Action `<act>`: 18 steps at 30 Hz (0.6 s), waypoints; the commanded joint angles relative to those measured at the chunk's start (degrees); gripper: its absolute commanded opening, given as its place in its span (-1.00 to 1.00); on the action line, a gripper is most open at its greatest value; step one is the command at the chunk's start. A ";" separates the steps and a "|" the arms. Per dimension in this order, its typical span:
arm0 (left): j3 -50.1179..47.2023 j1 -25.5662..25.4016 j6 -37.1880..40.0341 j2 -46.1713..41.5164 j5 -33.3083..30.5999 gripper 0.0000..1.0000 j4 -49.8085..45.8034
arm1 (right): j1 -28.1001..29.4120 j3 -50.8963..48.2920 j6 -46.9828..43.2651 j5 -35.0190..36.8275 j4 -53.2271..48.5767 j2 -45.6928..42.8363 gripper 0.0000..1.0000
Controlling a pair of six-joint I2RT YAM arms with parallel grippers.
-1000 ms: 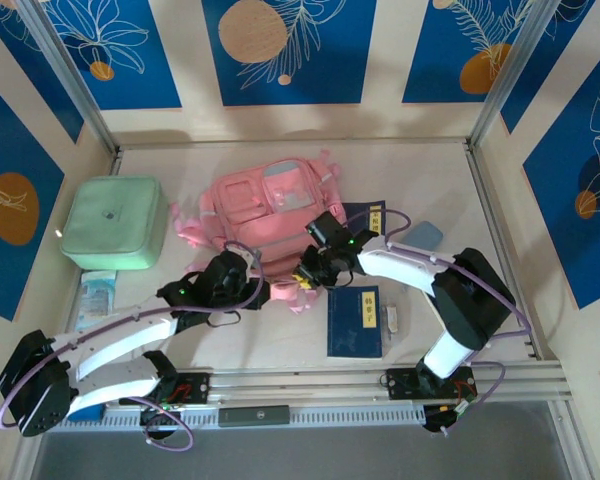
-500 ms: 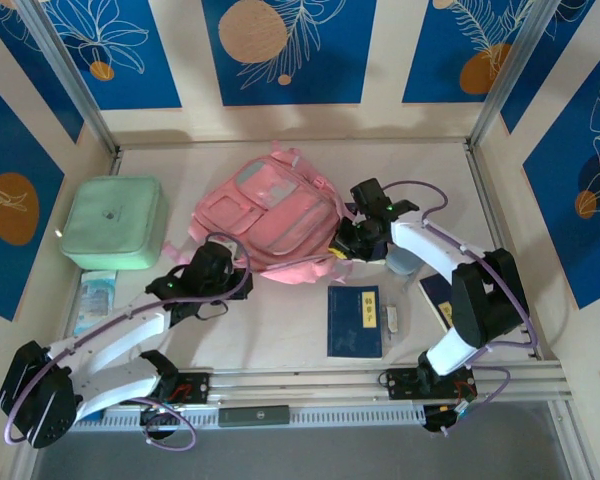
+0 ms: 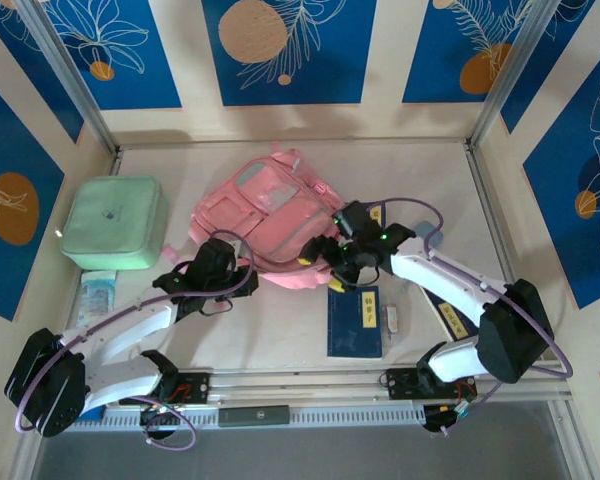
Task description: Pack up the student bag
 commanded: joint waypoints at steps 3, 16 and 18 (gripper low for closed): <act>-0.69 0.28 -0.55 0.10 2.62 -1.00 3.99 | 3.33 1.41 11.38 0.97 5.97 6.05 0.82; -0.67 0.39 1.60 -2.33 0.89 -1.00 1.34 | 1.40 7.08 4.40 2.37 8.13 17.23 -0.26; 0.14 0.68 2.50 -2.65 0.10 -1.00 -0.22 | 0.50 6.12 3.17 2.36 8.48 16.23 -0.59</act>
